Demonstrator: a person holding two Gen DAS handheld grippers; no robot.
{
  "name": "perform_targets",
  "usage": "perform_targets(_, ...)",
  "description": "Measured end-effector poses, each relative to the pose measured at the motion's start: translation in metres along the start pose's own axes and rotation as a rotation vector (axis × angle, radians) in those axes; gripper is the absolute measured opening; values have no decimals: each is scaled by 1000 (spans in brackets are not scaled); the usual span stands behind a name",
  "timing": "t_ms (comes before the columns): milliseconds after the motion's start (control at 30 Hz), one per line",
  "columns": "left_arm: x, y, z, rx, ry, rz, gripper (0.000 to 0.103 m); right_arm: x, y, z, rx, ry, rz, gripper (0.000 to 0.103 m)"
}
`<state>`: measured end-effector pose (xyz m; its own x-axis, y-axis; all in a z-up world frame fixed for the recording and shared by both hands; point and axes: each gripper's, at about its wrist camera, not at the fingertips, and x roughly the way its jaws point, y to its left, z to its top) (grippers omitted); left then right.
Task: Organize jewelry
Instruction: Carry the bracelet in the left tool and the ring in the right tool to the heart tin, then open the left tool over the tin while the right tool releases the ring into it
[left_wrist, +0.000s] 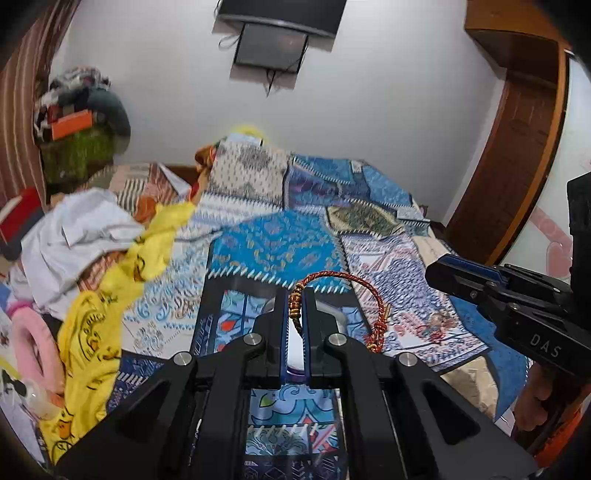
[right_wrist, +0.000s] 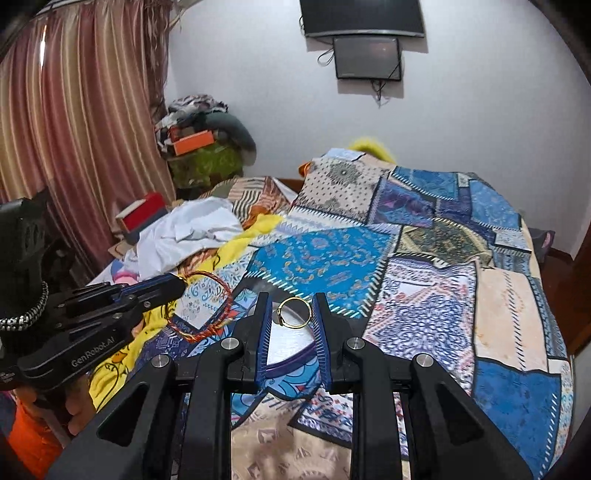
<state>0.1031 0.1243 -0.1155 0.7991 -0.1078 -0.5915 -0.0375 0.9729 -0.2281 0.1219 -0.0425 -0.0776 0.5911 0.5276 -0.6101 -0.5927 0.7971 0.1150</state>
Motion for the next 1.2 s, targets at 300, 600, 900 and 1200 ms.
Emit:
perform_targets(300,51,8,-10,12,100,-12,5,48,-3,-4,22,102,27,20)
perform_targets(600,96,5,-20,37,196,-41,5,89,-8,-19,19,234,65,20)
perform_targets(900,106,7,-24,47,233,-53,5,105,-11,-27,25,299,108,20)
perform_targets(1200,92,10,-21,50,213,-22,5,110,0,-27,-32,305,108,20)
